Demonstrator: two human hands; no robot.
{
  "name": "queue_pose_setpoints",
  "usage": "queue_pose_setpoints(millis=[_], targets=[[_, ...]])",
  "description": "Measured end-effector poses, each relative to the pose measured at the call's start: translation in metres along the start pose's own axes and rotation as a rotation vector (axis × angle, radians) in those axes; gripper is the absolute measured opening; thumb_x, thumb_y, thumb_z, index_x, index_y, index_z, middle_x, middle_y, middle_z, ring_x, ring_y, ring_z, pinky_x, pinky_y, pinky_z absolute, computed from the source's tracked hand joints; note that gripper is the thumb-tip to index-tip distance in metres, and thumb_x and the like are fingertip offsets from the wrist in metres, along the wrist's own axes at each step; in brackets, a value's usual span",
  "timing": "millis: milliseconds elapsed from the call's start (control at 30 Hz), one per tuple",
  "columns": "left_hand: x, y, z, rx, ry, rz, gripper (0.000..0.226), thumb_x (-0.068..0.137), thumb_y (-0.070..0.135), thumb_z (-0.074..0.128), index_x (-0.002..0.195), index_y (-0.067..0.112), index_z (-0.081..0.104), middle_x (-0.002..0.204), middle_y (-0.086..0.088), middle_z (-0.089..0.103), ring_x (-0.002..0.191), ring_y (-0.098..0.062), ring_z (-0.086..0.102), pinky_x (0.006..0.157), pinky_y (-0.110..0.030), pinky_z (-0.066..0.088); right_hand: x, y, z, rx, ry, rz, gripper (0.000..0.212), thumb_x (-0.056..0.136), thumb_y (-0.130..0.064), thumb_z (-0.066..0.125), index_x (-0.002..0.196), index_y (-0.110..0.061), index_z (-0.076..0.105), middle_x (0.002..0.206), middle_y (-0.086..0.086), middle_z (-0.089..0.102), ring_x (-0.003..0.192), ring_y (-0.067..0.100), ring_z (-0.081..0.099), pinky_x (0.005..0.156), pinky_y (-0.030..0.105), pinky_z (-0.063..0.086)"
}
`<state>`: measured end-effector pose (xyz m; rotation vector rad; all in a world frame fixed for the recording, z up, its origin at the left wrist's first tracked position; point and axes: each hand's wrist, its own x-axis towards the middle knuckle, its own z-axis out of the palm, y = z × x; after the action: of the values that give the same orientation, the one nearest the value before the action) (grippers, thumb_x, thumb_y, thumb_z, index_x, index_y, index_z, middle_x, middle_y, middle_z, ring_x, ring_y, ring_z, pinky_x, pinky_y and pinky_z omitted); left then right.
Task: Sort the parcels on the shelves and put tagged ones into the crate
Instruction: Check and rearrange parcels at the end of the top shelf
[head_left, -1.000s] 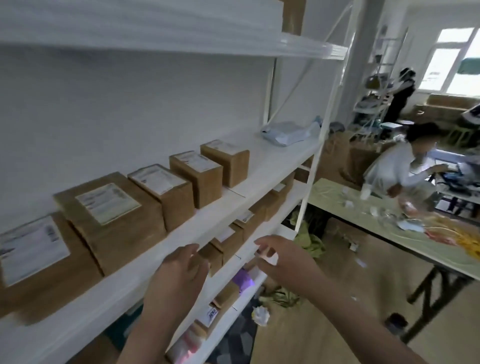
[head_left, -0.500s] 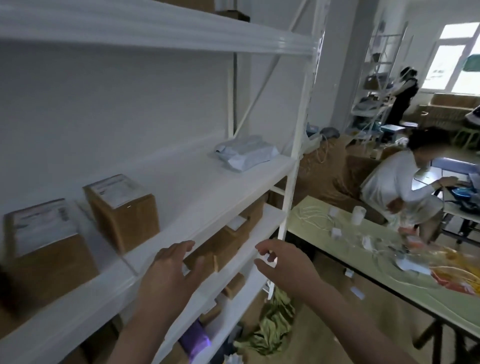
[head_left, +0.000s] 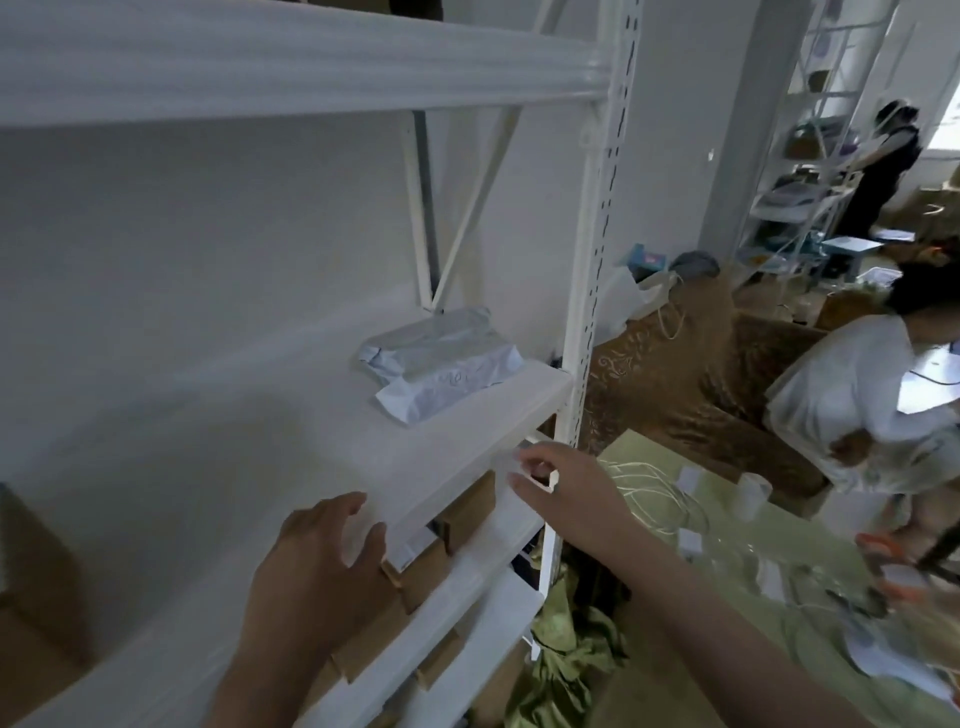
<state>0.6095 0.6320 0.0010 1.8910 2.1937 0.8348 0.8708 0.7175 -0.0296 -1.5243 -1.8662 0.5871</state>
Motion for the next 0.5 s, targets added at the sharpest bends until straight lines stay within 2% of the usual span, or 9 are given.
queue_pose_setpoints(millis=[133,233,367,500], targets=[[0.054,-0.003,0.017,0.036,-0.026,-0.014,0.042,0.093,0.048,0.056,0.129,0.027,0.059,0.124,0.007,0.065,0.111,-0.016,0.059,0.090,-0.033,0.048,0.063,0.004,-0.001,-0.029,0.024,-0.042,0.042,0.093,-0.050,0.062,0.124,-0.021,0.063,0.112,-0.011,0.061,0.106,0.009,0.057,0.094,0.031,0.047],[0.087,0.002,0.036,0.085,-0.068,-0.027,0.046,0.095,0.052,0.050,0.134,0.027,0.055,0.127,0.008,0.063,0.113,-0.015,0.058,0.094,-0.032,0.046,0.105,0.013,-0.004,-0.172,0.021,-0.055,0.051,0.094,-0.054,0.057,0.130,-0.019,0.060,0.122,-0.005,0.060,0.114,0.015,0.054,0.095,0.037,0.047],[0.112,0.007,0.056,0.168,-0.089,-0.009,0.048,0.095,0.054,0.047,0.132,0.026,0.055,0.120,0.006,0.063,0.110,-0.017,0.056,0.089,-0.031,0.046,0.146,0.033,-0.005,-0.320,-0.027,0.035,0.056,0.094,-0.055,0.055,0.132,-0.013,0.057,0.126,0.004,0.057,0.124,0.024,0.049,0.096,0.040,0.046],[0.130,0.011,0.055,0.061,-0.086,-0.076,0.049,0.092,0.054,0.054,0.134,0.028,0.054,0.123,0.010,0.064,0.107,-0.015,0.062,0.089,-0.031,0.049,0.173,0.040,-0.003,-0.395,-0.089,0.066,0.053,0.088,-0.054,0.058,0.122,-0.013,0.056,0.118,0.005,0.053,0.121,0.027,0.047,0.084,0.038,0.044]])
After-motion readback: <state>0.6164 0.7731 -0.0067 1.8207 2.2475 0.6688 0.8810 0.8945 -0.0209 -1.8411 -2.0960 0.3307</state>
